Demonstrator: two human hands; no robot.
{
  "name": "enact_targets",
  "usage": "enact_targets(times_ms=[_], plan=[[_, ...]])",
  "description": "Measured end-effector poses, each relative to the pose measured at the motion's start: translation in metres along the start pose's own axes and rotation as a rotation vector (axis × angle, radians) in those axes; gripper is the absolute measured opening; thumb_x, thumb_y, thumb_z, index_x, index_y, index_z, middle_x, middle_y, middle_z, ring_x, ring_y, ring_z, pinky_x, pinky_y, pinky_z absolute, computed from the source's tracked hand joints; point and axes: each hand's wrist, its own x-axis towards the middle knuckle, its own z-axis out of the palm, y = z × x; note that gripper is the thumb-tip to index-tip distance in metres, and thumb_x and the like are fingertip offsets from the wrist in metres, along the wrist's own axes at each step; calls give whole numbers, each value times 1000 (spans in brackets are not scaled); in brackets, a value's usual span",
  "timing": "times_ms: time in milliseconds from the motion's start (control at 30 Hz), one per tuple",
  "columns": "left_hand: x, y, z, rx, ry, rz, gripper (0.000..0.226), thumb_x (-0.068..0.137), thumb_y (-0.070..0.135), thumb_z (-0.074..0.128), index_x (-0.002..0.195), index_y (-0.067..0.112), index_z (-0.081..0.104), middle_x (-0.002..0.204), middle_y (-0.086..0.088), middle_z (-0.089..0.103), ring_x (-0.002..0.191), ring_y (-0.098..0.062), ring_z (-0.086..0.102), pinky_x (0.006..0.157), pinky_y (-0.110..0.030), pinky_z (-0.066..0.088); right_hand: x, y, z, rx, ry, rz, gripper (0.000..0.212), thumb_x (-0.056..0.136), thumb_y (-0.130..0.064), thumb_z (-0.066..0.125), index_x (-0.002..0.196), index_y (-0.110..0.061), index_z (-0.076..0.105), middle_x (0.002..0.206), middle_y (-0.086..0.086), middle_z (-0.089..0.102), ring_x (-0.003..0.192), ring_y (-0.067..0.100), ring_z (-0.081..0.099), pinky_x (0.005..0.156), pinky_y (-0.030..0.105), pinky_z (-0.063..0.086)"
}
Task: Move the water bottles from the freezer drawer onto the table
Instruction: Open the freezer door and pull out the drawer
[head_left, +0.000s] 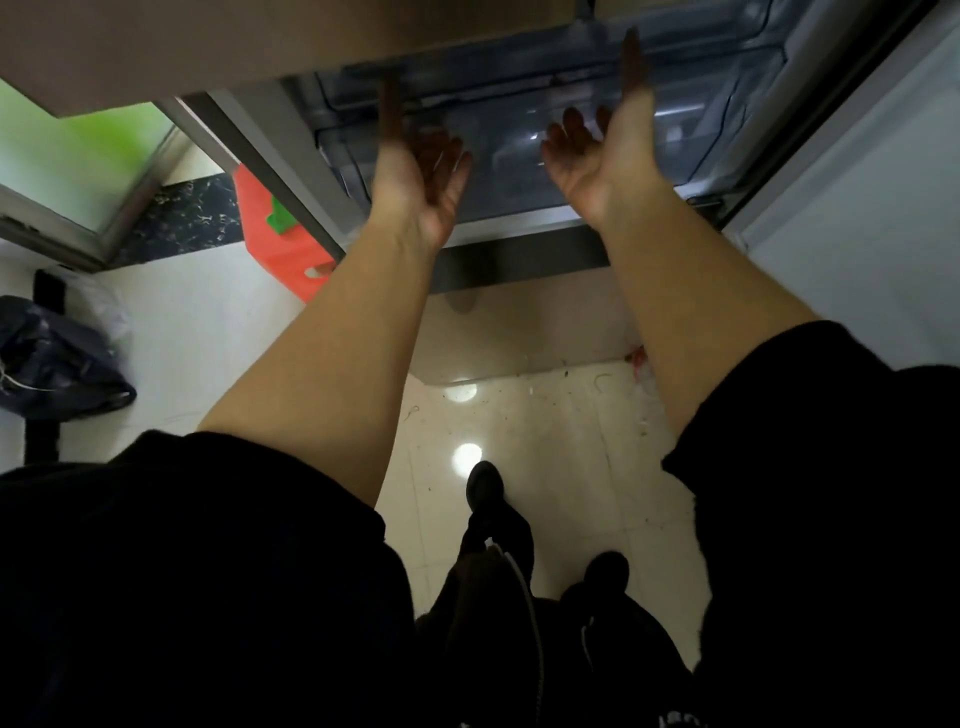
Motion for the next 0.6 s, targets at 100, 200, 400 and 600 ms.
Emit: enact_targets(times_ms=[100,200,400,600], plan=[[-8,-8,-5,109,30,-8,41,93,54,59,90,13,61,93,-6,62,95,-19,64,96,-30,54,-7,7,-10,-46,23,36,72,91,-51,65,146,-13,39,133,14,59,116,27,62,98,40,52],[-22,-24,-16,112,103,-5,49,85,52,71,105,8,67,100,-7,68,96,-18,67,84,-26,59,-18,14,-24,-100,48,48,66,87,-50,70,136,-9,52,124,9,64,106,21,66,89,35,56],[-51,-53,-29,77,258,44,41,84,31,79,106,-1,65,79,-9,74,75,-17,70,75,-29,61,-49,26,-43,-174,134,45,39,92,-34,70,120,-9,60,102,6,63,84,15,61,75,26,55],[-85,-65,-30,87,300,63,21,86,23,77,76,8,66,63,-4,70,65,-17,65,72,-28,61,-81,24,-55,-191,126,43,23,95,-29,66,106,-12,56,84,1,60,75,12,58,75,25,54]])
